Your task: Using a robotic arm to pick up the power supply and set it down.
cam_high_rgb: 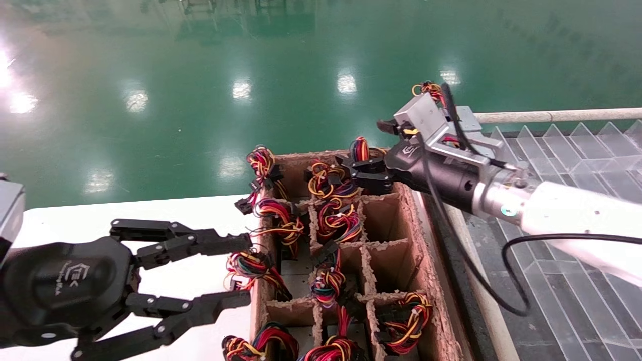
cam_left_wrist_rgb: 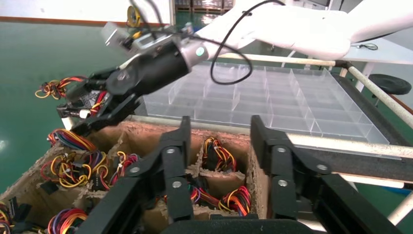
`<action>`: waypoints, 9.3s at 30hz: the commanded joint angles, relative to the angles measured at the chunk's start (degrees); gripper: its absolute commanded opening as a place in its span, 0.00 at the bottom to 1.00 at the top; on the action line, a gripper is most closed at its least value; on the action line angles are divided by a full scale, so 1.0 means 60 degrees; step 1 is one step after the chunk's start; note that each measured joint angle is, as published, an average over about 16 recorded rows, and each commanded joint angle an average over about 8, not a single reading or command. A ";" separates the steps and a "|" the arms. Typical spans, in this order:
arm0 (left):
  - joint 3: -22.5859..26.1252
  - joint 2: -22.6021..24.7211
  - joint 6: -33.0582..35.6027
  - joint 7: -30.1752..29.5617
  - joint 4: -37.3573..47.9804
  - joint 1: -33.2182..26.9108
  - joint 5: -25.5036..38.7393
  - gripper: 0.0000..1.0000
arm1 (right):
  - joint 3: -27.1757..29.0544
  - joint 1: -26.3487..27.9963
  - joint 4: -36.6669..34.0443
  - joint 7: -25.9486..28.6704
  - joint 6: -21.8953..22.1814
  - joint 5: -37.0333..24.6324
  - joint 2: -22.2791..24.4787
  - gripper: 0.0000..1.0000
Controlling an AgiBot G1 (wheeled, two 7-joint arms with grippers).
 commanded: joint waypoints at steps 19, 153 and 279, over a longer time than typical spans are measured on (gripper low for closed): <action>0.0001 0.0000 0.0000 0.0000 0.0000 0.0000 -0.0001 0.00 | -0.0411 0.0520 -0.2099 0.0097 0.0638 -0.0821 -0.1161 0.00; 0.0006 -0.0002 -0.0002 0.0003 0.0000 -0.0002 -0.0004 0.00 | 0.1038 0.3260 -0.3881 -0.1611 0.1808 -0.4293 0.0188 0.00; 0.0011 -0.0004 -0.0004 0.0005 0.0000 -0.0003 -0.0007 1.00 | 0.2260 -0.0545 -0.0742 -0.3654 -0.5539 0.5353 0.2137 1.00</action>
